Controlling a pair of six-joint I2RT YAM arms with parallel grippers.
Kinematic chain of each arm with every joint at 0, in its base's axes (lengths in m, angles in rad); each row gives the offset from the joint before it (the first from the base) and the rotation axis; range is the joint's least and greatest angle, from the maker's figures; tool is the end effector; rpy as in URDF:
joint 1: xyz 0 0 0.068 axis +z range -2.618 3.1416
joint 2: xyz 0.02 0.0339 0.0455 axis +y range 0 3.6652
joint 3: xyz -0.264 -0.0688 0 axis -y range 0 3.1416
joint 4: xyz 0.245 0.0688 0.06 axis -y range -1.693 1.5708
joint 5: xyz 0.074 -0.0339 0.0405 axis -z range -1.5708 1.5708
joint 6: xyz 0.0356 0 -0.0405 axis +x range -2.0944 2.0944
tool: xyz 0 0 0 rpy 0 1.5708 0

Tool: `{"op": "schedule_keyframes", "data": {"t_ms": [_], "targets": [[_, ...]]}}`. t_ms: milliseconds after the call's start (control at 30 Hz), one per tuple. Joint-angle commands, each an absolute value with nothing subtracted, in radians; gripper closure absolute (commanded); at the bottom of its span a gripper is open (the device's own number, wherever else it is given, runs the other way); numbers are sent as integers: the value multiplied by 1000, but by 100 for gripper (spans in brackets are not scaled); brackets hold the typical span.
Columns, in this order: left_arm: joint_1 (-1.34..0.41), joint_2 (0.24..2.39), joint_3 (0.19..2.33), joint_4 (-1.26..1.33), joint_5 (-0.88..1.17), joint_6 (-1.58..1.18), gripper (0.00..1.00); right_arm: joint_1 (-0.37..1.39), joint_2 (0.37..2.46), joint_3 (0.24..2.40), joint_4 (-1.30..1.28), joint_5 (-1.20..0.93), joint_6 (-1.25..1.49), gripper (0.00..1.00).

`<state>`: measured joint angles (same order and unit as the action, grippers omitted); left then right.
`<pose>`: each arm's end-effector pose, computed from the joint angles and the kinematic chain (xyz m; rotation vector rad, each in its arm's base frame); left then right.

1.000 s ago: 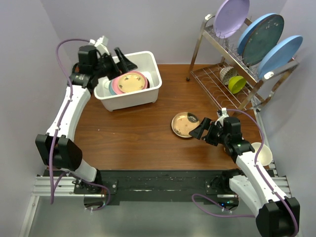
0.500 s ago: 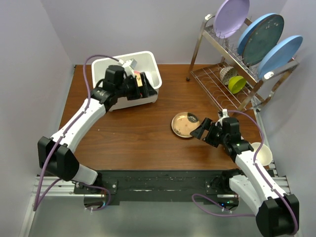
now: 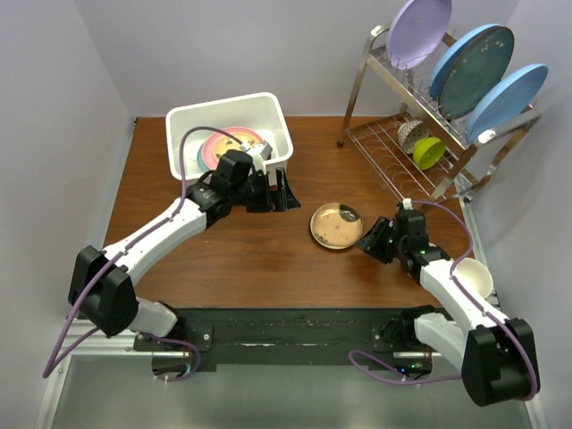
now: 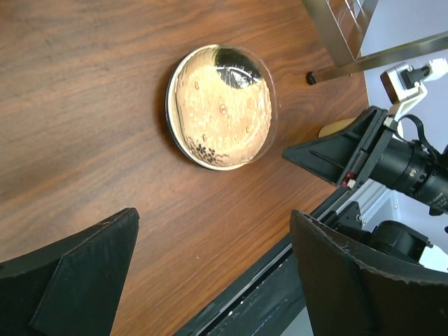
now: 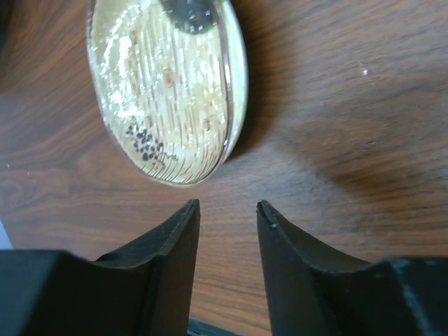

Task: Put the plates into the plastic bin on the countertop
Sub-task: Pick up the plate at the center of the board.

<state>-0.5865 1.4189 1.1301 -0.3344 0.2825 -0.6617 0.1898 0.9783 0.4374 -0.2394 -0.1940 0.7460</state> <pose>0.2609 -0.1853 0.2991 0.0828 2.3511 -0.9738 0.1862 0.0428 0.1812 0.5737 2.3698 0.6700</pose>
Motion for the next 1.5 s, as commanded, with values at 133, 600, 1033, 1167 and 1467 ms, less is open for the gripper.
{"op": "schedule_keyframes", "data": {"t_ms": [133,600,1033,1167,1467], "targets": [[-598,1351,1083,-287,241,-672,7,192,1043,476,-134,-138,756,69],[-598,1344,1055,-304,235,-661,7,193,1193,540,-84,-132,764,72],[-598,1330,1002,-305,230,-658,7,192,1201,549,-84,-140,756,100],[-598,1328,970,-276,247,-673,7,192,1169,555,-95,-153,758,100],[-598,1347,908,-206,264,-690,8,192,1078,601,-164,-155,759,100]]}}
